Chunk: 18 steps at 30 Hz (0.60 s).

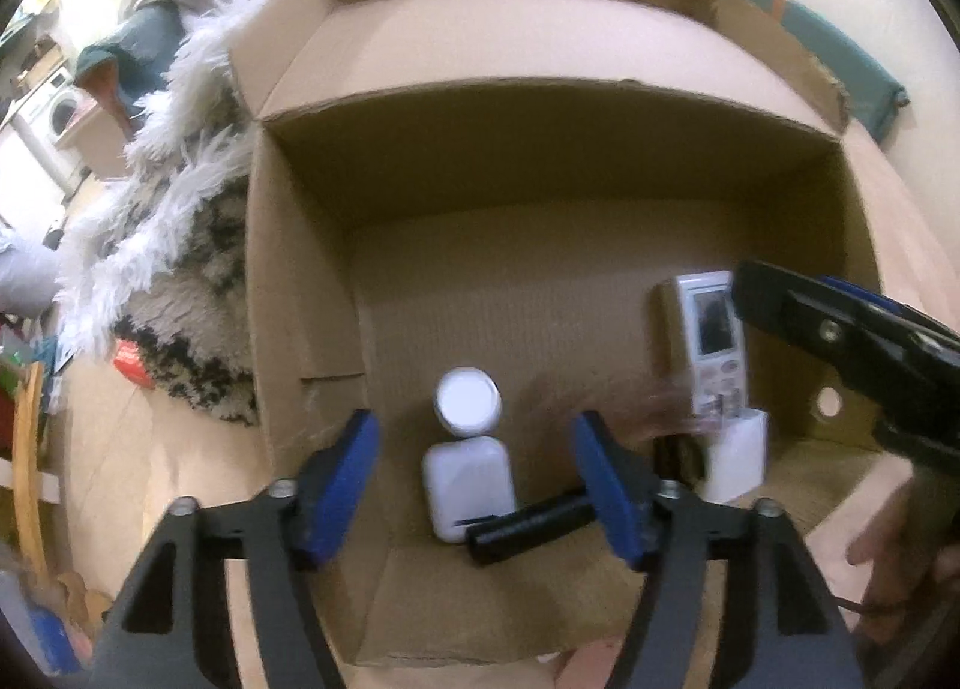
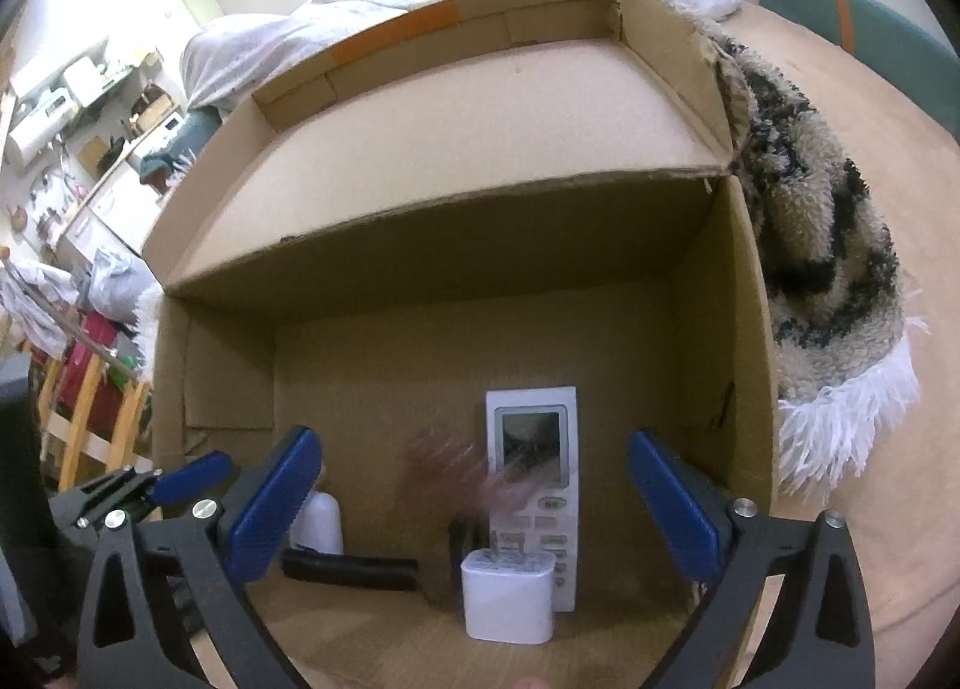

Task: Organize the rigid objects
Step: 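Withdraw both tools from the box toward the remaining items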

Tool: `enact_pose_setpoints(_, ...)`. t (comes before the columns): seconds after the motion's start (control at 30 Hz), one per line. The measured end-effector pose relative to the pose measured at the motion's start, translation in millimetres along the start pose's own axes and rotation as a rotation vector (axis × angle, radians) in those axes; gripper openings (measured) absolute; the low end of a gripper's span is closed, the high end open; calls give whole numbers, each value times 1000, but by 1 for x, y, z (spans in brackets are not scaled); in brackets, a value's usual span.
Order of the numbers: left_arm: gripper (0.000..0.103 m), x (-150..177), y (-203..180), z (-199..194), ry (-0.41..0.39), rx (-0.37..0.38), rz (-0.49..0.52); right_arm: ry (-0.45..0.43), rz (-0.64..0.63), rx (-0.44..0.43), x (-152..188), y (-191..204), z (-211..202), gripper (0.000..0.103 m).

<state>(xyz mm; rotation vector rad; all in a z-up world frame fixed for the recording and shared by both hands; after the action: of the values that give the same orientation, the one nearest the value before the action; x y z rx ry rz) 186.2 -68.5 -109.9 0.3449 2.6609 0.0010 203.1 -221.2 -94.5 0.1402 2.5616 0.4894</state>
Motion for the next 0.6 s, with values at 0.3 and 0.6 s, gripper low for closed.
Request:
enact_pose_setpoints(0.3,70,0,-2,4,16,-5,0,-16,-4,-4,-3,-1,-4,103)
enact_pose_setpoints(0.6,70,0,-2,3,17,-4,-3,-15,-11,1,-3,-2,-5,103)
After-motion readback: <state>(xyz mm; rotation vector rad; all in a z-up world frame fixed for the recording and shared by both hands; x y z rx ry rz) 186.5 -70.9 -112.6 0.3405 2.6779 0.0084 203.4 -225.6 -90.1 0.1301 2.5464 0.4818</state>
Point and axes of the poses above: each gripper's, at about its wrist camera, not at the fingertips, and z roughly the way its jaws point, y to its left, x to its underside, the point moved 5 cm from there along z, roughly the way its jaws point, and after that the axes turned 7 degrees about z, right-handed, at the moved point
